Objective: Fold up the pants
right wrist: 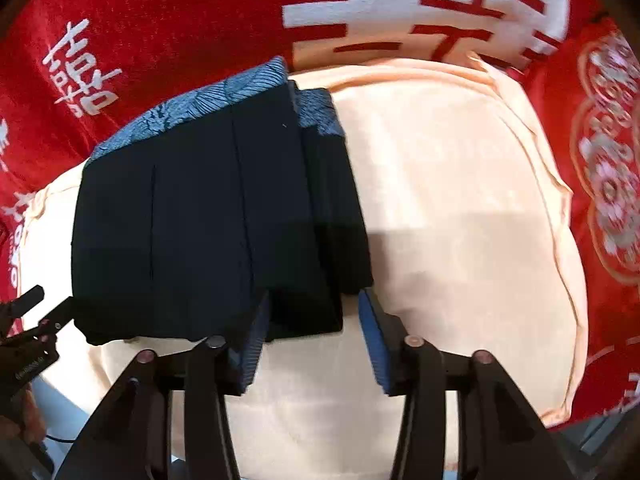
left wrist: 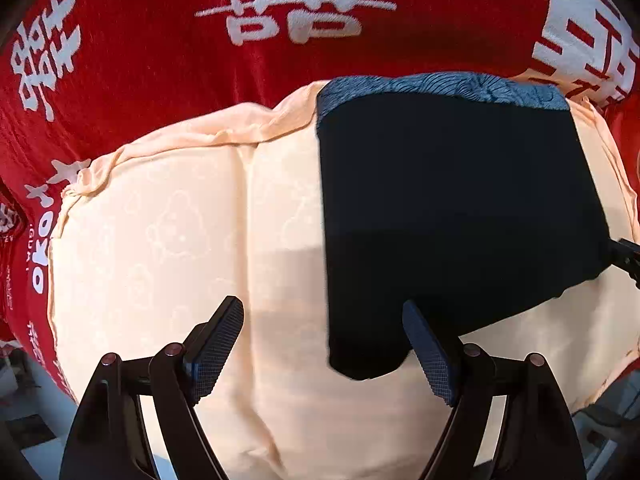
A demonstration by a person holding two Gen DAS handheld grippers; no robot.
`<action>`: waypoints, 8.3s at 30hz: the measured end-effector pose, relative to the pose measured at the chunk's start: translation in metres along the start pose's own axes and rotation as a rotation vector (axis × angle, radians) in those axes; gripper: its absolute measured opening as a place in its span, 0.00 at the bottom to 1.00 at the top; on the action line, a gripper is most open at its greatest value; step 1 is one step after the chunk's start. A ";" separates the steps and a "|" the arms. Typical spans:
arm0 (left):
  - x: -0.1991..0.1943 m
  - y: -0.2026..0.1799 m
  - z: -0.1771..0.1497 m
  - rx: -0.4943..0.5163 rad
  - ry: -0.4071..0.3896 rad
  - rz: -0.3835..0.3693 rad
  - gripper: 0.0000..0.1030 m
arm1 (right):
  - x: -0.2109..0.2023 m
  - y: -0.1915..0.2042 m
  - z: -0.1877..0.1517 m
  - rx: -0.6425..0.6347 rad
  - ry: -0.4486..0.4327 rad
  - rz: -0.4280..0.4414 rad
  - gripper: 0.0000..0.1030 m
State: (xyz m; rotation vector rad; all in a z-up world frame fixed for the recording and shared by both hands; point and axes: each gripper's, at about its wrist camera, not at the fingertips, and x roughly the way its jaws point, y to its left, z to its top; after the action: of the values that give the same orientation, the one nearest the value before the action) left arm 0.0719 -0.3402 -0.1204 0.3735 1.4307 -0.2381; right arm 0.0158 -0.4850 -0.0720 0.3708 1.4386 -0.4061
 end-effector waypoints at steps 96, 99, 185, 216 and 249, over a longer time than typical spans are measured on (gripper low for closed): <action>0.080 0.008 0.061 -0.274 0.035 -0.551 0.70 | 0.094 -0.056 0.065 0.011 0.190 0.712 0.48; 0.070 0.007 0.059 -0.284 0.012 -0.538 0.62 | 0.084 -0.055 0.066 0.012 0.176 0.731 0.41; -0.084 0.022 -0.169 -0.006 -0.019 -0.062 0.99 | -0.069 0.037 -0.188 0.009 0.020 0.113 0.83; -0.152 0.043 -0.196 -0.059 -0.022 -0.004 0.99 | -0.138 0.099 -0.209 -0.064 0.025 0.037 0.86; -0.157 0.037 -0.194 -0.040 -0.027 -0.004 0.99 | -0.144 0.105 -0.205 -0.081 0.010 0.013 0.86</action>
State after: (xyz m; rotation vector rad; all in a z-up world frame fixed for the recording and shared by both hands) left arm -0.1126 -0.2404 0.0206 0.3337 1.4079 -0.2170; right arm -0.1253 -0.2883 0.0509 0.3172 1.4573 -0.3352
